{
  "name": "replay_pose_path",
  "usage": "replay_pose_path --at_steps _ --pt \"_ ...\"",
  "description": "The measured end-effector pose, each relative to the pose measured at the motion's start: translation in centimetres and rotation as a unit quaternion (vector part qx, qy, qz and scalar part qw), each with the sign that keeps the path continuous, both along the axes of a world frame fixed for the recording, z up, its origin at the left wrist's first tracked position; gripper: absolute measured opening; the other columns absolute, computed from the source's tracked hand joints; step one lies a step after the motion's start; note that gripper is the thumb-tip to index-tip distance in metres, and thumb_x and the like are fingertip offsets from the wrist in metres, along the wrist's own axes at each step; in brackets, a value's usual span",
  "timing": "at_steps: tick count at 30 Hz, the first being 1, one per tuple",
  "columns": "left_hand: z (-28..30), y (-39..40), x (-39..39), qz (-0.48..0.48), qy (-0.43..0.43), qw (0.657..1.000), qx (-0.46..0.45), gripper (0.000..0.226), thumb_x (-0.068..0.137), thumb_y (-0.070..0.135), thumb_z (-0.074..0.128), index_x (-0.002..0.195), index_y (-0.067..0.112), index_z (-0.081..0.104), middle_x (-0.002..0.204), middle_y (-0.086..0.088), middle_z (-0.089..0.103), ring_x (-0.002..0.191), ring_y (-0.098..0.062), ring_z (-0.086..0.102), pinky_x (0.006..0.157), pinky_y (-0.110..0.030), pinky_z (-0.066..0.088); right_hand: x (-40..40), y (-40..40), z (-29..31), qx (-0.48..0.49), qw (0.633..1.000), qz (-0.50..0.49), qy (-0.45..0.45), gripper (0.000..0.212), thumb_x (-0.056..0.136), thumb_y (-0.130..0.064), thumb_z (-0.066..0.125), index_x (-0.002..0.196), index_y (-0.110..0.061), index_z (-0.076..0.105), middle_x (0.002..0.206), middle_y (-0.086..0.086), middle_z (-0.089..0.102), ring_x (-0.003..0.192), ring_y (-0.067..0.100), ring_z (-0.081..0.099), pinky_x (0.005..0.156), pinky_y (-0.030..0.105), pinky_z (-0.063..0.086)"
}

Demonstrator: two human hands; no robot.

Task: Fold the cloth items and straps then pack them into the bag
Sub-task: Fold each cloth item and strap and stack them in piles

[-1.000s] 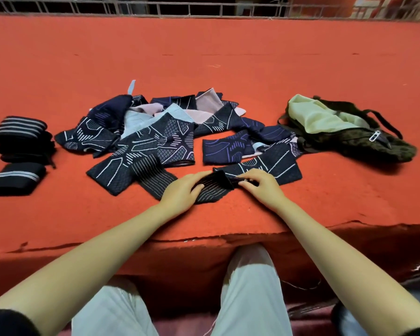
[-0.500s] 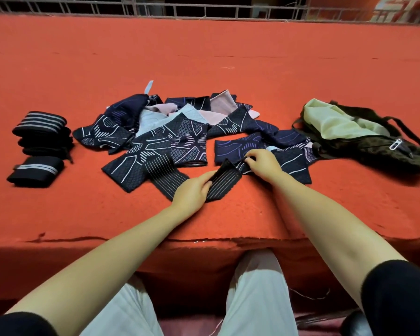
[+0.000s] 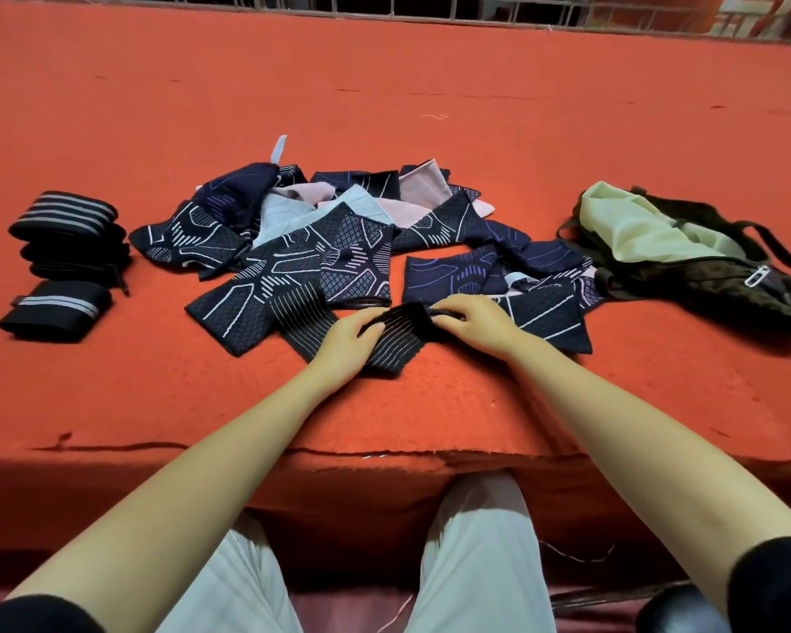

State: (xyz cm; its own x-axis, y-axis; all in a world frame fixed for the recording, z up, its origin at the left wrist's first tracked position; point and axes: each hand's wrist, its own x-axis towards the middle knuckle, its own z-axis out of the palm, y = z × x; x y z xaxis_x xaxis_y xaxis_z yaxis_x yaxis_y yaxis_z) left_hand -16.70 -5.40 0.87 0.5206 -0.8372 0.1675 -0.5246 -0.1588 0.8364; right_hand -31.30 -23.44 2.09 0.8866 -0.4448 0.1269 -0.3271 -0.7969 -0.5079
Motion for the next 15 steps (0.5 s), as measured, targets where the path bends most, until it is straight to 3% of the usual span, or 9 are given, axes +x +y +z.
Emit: replay_pose_path --at_steps 3,8,11,15 --pt "0.1 0.1 0.1 0.007 0.023 1.000 -0.019 0.028 0.094 0.008 0.051 0.117 0.014 0.066 0.115 0.006 0.064 0.109 -0.005 0.055 0.090 -0.003 0.033 -0.2 0.3 -0.9 -0.001 1.000 0.011 -0.017 0.024 0.091 -0.030 0.061 0.110 -0.018 0.069 0.111 -0.003 0.069 0.103 0.015 0.061 0.091 0.036 0.047" --pt "0.2 0.3 -0.2 0.013 0.037 0.999 -0.026 0.023 0.092 0.010 0.057 0.112 0.010 0.069 0.113 -0.002 0.068 0.105 -0.007 0.059 0.090 -0.003 0.035 -0.8 0.6 -1.3 0.059 0.996 0.016 -0.060 0.023 0.089 -0.023 0.065 0.111 -0.018 0.070 0.110 -0.007 0.069 0.100 0.003 0.059 0.086 0.018 0.042" --pt "0.3 0.1 -0.3 0.029 -0.001 1.000 0.008 0.023 0.091 0.016 0.059 0.111 0.010 0.069 0.112 -0.002 0.068 0.107 -0.014 0.060 0.090 -0.014 0.037 -1.2 0.4 -1.4 0.099 0.992 0.030 -0.076 0.025 0.087 -0.023 0.068 0.111 -0.019 0.070 0.107 -0.012 0.067 0.101 0.001 0.060 0.091 0.018 0.044" --pt "1.3 -0.2 0.1 0.040 -0.126 0.989 0.060 0.028 0.089 0.028 0.060 0.116 0.025 0.066 0.110 0.002 0.064 0.105 -0.013 0.057 0.093 -0.028 0.042 -1.6 0.7 -1.7 0.114 0.987 0.030 -0.108 0.024 0.086 -0.023 0.069 0.109 -0.018 0.072 0.102 -0.014 0.067 0.098 0.001 0.061 0.094 0.018 0.043"
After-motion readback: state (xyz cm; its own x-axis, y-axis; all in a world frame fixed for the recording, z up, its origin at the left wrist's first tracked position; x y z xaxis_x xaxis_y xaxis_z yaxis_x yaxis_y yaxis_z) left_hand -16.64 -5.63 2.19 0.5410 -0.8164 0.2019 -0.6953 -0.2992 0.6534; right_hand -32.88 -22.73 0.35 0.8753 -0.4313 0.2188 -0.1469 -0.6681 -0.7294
